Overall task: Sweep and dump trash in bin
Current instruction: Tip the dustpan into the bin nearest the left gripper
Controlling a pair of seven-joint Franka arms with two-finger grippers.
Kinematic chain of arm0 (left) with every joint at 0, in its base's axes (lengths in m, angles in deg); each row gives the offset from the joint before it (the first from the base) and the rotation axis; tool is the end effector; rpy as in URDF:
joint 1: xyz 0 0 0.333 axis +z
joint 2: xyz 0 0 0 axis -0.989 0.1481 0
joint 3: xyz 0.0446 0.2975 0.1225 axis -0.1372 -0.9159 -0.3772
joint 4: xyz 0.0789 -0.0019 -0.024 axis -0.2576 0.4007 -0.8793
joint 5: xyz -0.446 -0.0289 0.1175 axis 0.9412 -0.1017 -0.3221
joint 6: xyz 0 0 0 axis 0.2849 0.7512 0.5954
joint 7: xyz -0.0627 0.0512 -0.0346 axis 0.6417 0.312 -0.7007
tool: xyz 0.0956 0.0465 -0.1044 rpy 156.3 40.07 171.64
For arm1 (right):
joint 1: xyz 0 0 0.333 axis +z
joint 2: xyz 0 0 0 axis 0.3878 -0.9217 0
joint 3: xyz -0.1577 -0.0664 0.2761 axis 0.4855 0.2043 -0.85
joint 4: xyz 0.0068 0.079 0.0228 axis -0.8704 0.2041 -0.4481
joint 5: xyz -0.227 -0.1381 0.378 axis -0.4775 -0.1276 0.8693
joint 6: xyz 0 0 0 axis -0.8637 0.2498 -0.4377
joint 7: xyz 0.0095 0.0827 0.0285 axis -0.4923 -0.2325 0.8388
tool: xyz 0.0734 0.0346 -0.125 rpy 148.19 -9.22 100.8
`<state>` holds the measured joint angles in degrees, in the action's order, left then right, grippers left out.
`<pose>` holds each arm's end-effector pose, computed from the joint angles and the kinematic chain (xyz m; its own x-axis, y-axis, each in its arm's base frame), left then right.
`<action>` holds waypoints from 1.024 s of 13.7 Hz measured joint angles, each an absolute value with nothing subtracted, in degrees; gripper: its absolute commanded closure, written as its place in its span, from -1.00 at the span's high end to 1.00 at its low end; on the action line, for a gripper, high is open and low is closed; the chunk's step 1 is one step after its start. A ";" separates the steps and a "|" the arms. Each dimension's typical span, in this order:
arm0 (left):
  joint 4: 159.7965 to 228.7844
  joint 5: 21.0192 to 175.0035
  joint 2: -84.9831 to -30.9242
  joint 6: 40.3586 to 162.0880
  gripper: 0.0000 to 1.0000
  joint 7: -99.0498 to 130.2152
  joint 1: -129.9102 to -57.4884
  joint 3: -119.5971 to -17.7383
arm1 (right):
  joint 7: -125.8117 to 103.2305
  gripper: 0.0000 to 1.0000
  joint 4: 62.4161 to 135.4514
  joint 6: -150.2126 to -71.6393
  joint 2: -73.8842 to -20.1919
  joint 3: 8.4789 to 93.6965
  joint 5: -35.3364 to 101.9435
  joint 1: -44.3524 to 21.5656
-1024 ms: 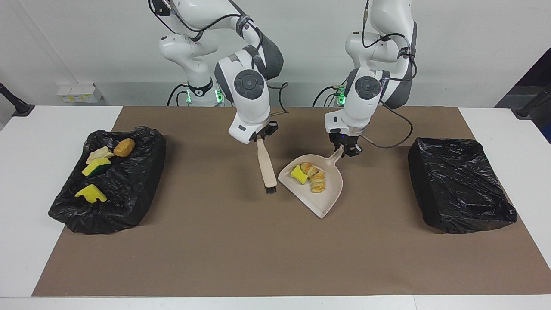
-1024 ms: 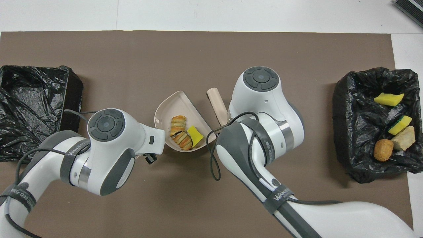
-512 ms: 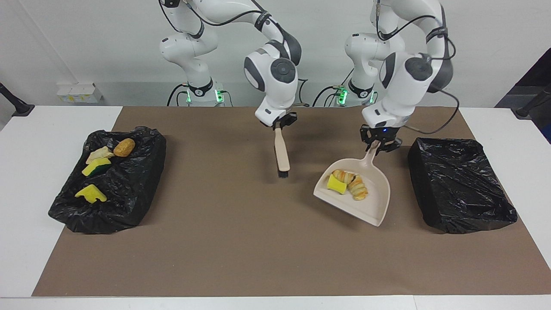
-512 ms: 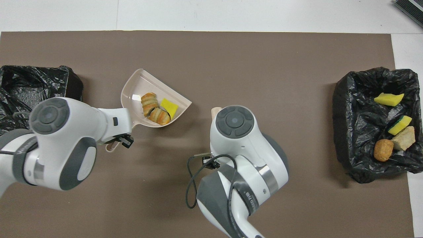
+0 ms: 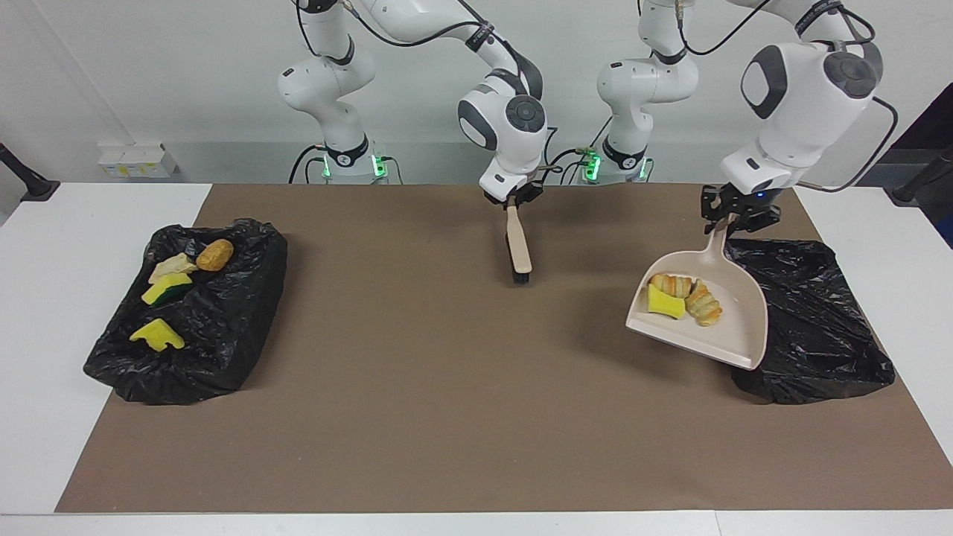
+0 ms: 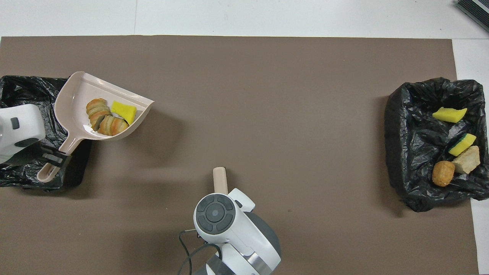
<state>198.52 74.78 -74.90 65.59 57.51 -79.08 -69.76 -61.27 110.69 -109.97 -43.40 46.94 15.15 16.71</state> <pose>0.5798 -0.0001 0.4622 0.9012 -0.4311 -0.0449 -0.4286 -0.9018 0.0550 0.3755 0.4940 0.2702 0.9578 0.0447 -0.2838 0.0378 -0.9988 -0.0295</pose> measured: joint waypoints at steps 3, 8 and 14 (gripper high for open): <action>198.15 74.78 -75.08 65.51 -1.00 63.65 -73.56 -70.71 | -62.15 1.00 112.18 -111.95 -43.57 46.94 15.55 17.51; 197.90 72.24 -75.71 66.24 -1.00 84.96 -59.69 -72.06 | -62.42 1.00 110.32 -109.06 -43.57 47.12 15.49 17.51; 197.85 54.37 -75.72 69.18 -1.00 87.78 -57.29 -71.44 | -56.04 1.00 101.39 -96.68 -42.02 47.89 11.75 10.03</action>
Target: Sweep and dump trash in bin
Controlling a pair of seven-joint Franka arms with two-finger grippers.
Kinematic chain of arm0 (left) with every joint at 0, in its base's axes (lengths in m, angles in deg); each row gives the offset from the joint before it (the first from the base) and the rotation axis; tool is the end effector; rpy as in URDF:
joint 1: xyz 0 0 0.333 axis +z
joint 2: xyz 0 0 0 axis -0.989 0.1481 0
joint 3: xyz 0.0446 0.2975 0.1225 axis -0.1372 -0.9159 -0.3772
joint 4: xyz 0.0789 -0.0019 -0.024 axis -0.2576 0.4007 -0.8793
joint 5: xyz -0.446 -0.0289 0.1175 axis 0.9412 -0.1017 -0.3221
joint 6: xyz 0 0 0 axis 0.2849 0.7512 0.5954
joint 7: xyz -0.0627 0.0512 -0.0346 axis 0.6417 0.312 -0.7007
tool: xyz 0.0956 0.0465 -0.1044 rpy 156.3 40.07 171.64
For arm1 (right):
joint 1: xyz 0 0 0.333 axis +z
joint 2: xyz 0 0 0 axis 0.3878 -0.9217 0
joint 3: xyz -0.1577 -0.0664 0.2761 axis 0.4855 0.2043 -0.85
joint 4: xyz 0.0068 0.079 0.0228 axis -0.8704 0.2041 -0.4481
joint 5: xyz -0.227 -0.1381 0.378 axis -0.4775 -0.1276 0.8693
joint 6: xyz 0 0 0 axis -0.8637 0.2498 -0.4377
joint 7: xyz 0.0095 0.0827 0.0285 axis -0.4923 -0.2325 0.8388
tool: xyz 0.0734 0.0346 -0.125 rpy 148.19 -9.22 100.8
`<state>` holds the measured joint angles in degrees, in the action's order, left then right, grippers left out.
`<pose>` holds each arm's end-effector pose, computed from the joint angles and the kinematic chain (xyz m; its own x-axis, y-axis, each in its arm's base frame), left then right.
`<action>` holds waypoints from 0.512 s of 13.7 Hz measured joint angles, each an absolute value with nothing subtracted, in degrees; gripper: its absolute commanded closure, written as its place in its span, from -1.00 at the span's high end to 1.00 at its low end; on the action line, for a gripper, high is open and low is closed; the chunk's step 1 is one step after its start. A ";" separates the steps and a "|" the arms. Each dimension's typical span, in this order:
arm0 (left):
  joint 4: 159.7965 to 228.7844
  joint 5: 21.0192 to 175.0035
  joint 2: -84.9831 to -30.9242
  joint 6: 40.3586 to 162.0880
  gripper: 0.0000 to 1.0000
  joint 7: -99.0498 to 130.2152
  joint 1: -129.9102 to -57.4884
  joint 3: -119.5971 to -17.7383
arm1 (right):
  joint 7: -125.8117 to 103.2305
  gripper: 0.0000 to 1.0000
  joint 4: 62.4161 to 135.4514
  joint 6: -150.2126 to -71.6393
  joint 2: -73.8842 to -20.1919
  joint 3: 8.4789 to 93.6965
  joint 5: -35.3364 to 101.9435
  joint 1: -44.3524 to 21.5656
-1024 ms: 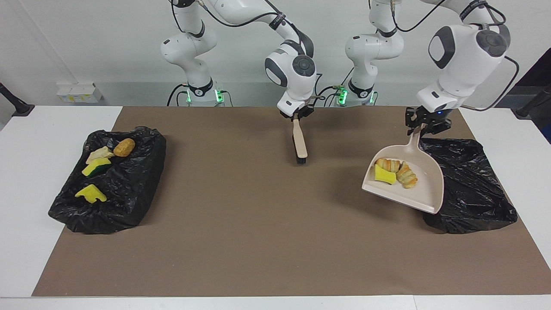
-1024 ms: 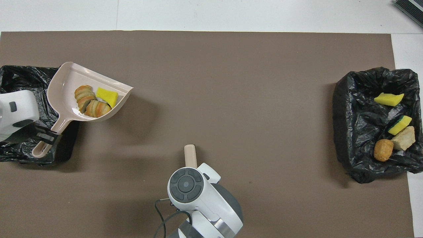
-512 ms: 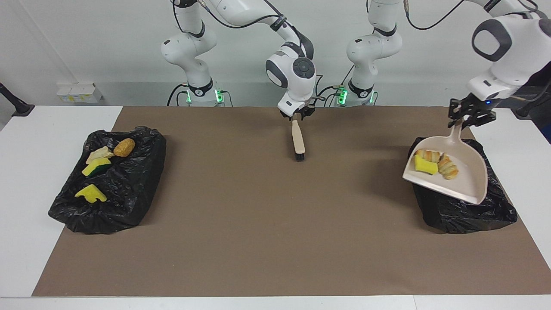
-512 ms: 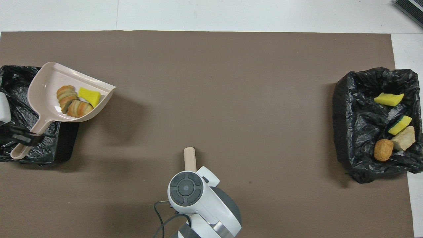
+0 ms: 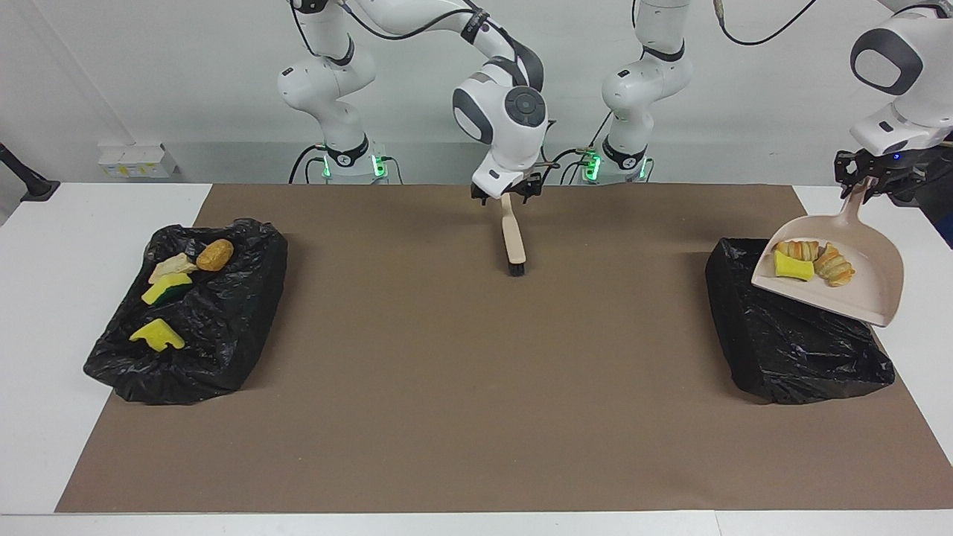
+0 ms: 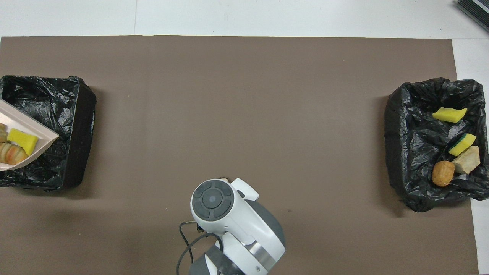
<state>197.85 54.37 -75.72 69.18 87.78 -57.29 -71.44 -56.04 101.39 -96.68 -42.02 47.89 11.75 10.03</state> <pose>0.5250 0.2739 0.4882 0.7787 -0.5753 -0.2503 -0.6210 -0.7638 -0.1762 0.4511 0.4481 0.3501 0.9561 0.0602 -0.2866 0.0622 -0.9981 -0.0021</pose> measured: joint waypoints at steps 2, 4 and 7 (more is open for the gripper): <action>197.70 48.31 -75.67 69.29 -1.00 87.84 -58.12 -70.99 | -52.03 1.00 99.55 -94.53 -39.98 48.17 11.19 4.90; 197.48 42.25 -75.40 69.29 -1.00 87.85 -60.28 -70.79 | -46.38 1.00 97.02 -91.54 -38.48 48.31 8.02 -0.37; 197.04 38.37 -75.04 69.30 -1.00 87.86 -63.36 -70.57 | -39.70 1.00 92.61 -87.63 -38.07 48.42 5.45 -6.83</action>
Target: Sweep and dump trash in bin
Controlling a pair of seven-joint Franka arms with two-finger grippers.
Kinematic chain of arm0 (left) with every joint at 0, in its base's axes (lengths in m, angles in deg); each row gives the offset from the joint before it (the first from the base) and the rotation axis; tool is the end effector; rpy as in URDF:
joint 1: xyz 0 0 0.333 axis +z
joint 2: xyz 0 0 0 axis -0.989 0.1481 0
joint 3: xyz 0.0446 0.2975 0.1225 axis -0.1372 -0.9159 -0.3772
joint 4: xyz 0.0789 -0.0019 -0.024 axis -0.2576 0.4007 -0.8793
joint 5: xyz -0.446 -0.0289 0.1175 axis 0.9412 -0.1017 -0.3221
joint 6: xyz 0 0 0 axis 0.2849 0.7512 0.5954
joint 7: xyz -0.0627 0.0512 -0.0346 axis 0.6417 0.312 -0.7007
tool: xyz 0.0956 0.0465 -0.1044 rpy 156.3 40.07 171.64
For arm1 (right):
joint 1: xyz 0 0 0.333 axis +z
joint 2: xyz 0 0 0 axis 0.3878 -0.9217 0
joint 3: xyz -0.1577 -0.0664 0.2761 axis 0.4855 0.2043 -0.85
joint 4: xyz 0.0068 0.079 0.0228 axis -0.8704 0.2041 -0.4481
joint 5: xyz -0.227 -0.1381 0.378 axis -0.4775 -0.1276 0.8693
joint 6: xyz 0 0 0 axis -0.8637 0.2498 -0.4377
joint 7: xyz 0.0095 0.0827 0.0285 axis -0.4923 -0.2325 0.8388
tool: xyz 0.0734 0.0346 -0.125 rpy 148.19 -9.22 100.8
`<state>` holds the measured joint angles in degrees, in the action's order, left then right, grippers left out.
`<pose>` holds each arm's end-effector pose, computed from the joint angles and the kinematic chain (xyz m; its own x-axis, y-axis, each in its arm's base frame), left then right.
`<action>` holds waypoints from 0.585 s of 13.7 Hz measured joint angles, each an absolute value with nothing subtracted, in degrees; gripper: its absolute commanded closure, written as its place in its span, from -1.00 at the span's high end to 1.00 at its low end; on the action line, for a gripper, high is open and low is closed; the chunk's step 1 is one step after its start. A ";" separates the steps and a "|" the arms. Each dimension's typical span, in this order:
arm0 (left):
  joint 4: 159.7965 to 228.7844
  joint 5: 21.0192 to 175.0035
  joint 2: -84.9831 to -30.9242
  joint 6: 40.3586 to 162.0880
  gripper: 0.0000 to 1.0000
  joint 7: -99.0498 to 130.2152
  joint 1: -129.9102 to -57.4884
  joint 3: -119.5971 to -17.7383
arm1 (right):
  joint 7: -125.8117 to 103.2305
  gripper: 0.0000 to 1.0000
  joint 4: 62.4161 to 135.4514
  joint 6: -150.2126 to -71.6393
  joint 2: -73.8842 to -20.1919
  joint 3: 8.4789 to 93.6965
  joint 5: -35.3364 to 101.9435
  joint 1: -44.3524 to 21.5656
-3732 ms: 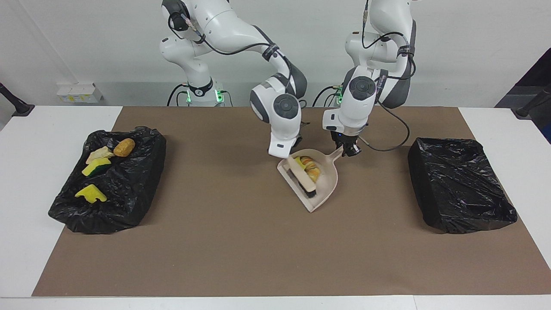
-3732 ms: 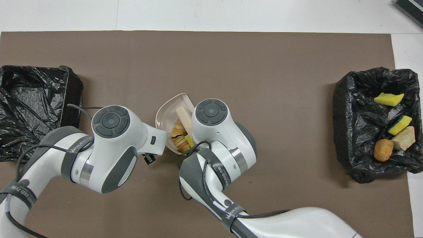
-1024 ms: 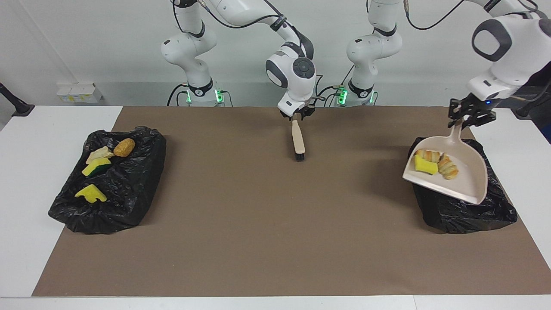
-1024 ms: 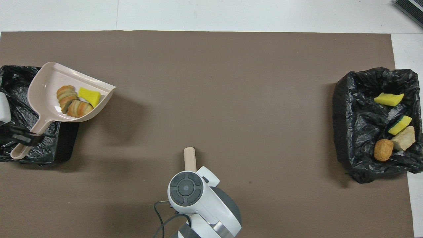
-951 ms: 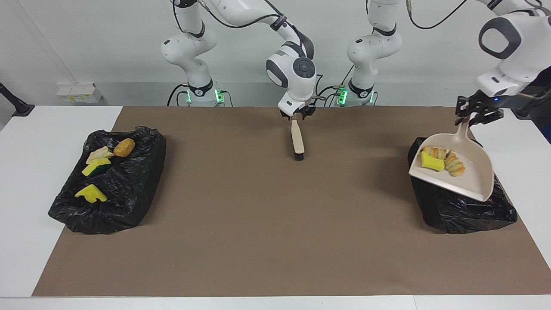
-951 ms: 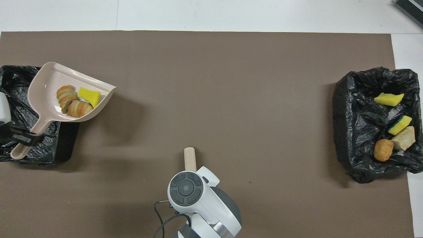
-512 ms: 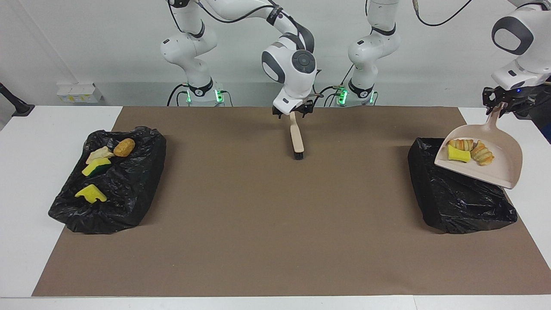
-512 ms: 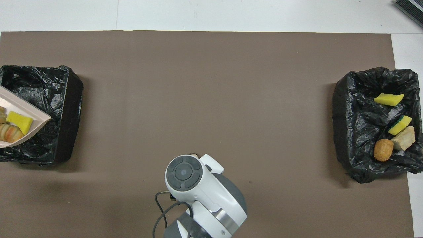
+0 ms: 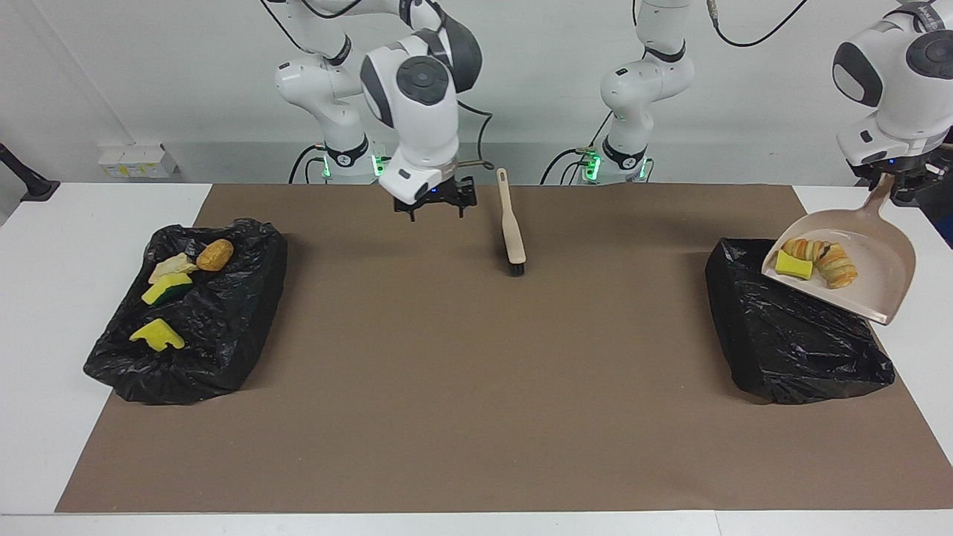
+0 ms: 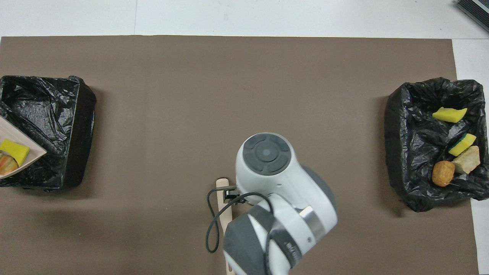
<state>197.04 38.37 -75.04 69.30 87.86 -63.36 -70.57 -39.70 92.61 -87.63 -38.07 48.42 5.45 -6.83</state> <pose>0.5537 0.2387 0.5034 0.6283 -0.6199 -0.4700 -0.7726 -0.5681 -0.2836 0.5751 0.2828 0.4611 0.9804 0.0888 -0.1760 0.0894 -0.9960 -0.0044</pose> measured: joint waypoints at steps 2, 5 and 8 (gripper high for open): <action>196.88 34.56 -74.75 69.29 -1.00 87.86 -65.86 -70.46 | -33.33 1.00 90.25 -85.99 -38.05 48.47 5.27 -11.75; 196.77 29.17 -74.25 69.26 -1.00 87.87 -67.15 -70.37 | -25.67 1.00 88.05 -85.73 -37.79 48.63 4.27 -18.62; 195.97 27.43 -73.85 68.53 -1.00 87.98 -67.62 -70.41 | -20.19 1.00 87.17 -85.51 -36.06 48.68 1.33 -23.85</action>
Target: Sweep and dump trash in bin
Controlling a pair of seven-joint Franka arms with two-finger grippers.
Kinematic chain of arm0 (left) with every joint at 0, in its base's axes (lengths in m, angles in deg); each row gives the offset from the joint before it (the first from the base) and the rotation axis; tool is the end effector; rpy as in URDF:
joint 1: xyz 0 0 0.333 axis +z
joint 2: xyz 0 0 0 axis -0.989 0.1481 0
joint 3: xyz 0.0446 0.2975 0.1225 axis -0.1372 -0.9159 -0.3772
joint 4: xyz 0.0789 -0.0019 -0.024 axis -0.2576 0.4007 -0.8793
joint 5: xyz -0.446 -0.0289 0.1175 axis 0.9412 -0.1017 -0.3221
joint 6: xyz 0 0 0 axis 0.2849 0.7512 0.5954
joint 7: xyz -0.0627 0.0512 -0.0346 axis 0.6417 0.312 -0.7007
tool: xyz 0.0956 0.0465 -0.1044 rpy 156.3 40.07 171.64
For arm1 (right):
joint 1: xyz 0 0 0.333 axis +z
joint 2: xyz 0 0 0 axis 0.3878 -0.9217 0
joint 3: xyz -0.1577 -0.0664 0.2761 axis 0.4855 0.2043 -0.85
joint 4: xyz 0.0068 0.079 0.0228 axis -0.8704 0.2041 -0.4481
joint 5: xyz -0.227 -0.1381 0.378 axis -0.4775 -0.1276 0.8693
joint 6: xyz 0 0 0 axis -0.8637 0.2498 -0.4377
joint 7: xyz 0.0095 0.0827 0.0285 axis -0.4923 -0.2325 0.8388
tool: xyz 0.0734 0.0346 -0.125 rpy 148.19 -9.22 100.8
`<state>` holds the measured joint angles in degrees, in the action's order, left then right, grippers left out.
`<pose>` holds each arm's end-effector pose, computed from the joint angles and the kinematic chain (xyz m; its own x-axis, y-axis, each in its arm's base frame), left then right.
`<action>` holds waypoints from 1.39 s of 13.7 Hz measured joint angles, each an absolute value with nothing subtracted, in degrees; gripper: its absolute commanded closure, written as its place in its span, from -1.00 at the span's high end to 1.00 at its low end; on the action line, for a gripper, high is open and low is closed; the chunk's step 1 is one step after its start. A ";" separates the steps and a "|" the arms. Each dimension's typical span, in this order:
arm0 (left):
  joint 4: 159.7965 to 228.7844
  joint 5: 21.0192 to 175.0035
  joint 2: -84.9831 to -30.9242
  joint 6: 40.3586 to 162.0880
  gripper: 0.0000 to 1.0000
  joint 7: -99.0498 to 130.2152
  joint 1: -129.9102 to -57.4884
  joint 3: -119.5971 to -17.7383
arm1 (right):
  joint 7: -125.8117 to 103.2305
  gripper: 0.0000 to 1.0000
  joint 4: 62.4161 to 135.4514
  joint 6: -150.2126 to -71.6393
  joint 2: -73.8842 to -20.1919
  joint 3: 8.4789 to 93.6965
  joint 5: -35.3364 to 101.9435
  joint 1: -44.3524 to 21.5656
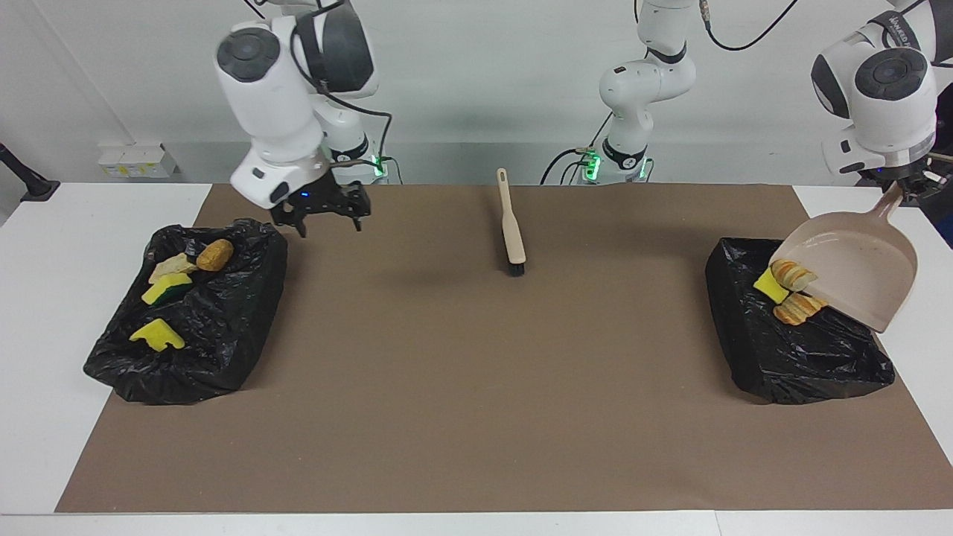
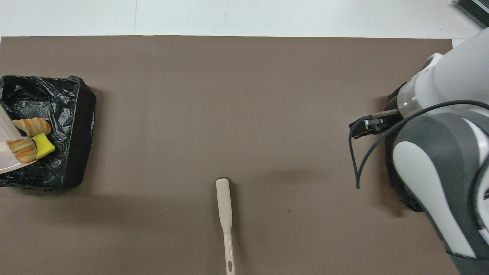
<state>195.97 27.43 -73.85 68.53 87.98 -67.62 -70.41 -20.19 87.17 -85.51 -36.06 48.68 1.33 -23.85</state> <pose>0.5747 0.2152 0.5146 0.5227 -0.5923 -0.6132 -0.8500 -0.4173 -0.3215 0.6376 0.0897 0.5309 0.9881 0.1359 -0.0715 0.1371 -0.9905 0.0125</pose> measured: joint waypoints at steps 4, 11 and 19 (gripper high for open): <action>190.53 19.16 -71.45 58.99 -1.00 88.23 -70.85 -69.84 | -18.87 1.00 87.05 -83.29 -33.78 48.86 1.07 -28.61; 180.11 24.97 -66.15 48.25 -1.00 86.64 -74.69 -69.41 | -18.87 1.00 84.62 -78.79 -31.83 49.89 1.10 -31.04; 176.59 55.39 -65.78 47.24 -1.00 63.34 -76.02 -67.63 | -18.87 1.00 84.62 -78.79 -31.73 49.86 1.10 -30.75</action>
<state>176.59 55.39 -65.78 47.24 63.34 -76.02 -67.63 -18.87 84.62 -78.79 -31.73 49.86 1.10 -30.75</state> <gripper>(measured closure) 0.687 0.000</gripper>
